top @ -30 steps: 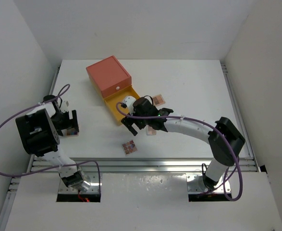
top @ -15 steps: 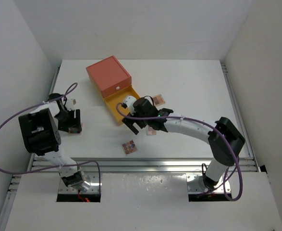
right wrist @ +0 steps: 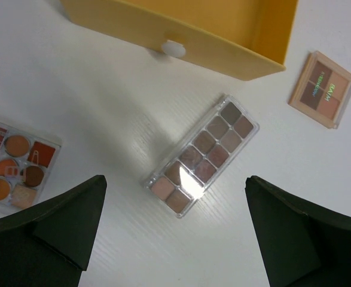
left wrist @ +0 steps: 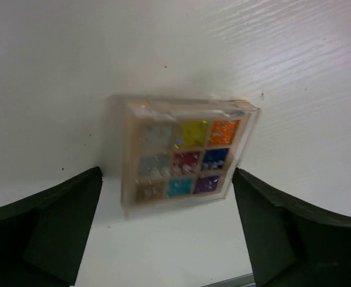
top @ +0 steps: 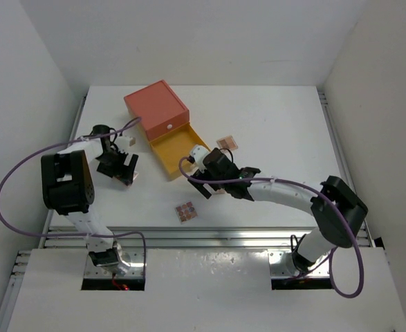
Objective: Organize the makeup
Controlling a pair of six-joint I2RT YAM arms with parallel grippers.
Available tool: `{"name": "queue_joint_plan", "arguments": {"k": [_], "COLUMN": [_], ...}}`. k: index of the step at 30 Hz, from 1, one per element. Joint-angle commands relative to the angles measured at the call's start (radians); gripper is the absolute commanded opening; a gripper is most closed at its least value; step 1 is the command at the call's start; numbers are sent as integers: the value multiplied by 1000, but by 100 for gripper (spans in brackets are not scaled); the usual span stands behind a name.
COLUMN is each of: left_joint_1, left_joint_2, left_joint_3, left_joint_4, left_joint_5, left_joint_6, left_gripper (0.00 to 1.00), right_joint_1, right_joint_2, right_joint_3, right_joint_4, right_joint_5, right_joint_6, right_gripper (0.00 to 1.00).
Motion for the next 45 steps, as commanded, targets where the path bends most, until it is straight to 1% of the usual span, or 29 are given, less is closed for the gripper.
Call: {"name": "queue_joint_plan", "arguments": {"k": [1, 6, 10, 13, 18, 23, 27, 29, 31, 32, 33, 36, 39, 41, 43, 45], "left_joint_1": [-20, -20, -29, -38, -57, -80, -100, -100, -100, -100, -100, -100, -100, -100, -100, -100], "left_joint_2": [42, -3, -28, -17, 17, 17, 5, -6, -6, -6, 6, 17, -6, -29, -44, -82], "left_joint_3": [-8, -8, -8, -8, -8, -27, -77, -109, -128, -128, -128, -128, -137, -119, -82, -48], "left_joint_4": [23, 23, 23, 45, 63, 74, 85, 118, 134, 134, 143, 143, 131, 112, 68, 7], "left_joint_5": [-31, 49, 67, 4, -5, -16, -26, -48, -84, -94, -94, -89, -54, -40, -19, 1], "left_joint_6": [57, 57, 91, 100, 109, 109, 132, 132, 143, 134, 134, 123, 123, 123, 123, 123], "left_gripper": [100, 100, 100, 100, 100, 100, 100, 100, 94, 89, 81, 76, 63, 58, 53, 52], "right_joint_1": [0, 0, 0, 0, 0, -2, 0, 0, -2, -2, -2, -4, -4, 0, -7, -19], "right_joint_2": [-60, -70, -63, -59, -53, -44, -44, -44, -40, -37, -36, -33, -36, -39, -42, -50], "right_joint_3": [-29, -46, -45, -42, -31, -16, -16, -16, -17, -16, -16, -8, -9, -9, -12, -14], "right_joint_4": [70, 73, 72, 67, 55, 32, 37, 33, 33, 33, 33, 34, 33, 30, 30, 27], "right_joint_5": [54, 65, 65, 67, 70, 68, 76, 78, 82, 84, 82, 84, 97, 102, 113, 116], "right_joint_6": [-44, -53, -53, -55, -55, -53, -56, -58, -58, -58, -58, -64, -72, -75, -73, -49], "right_gripper": [100, 100, 100, 100, 100, 100, 100, 100, 100, 100, 100, 100, 100, 100, 100, 100]}}
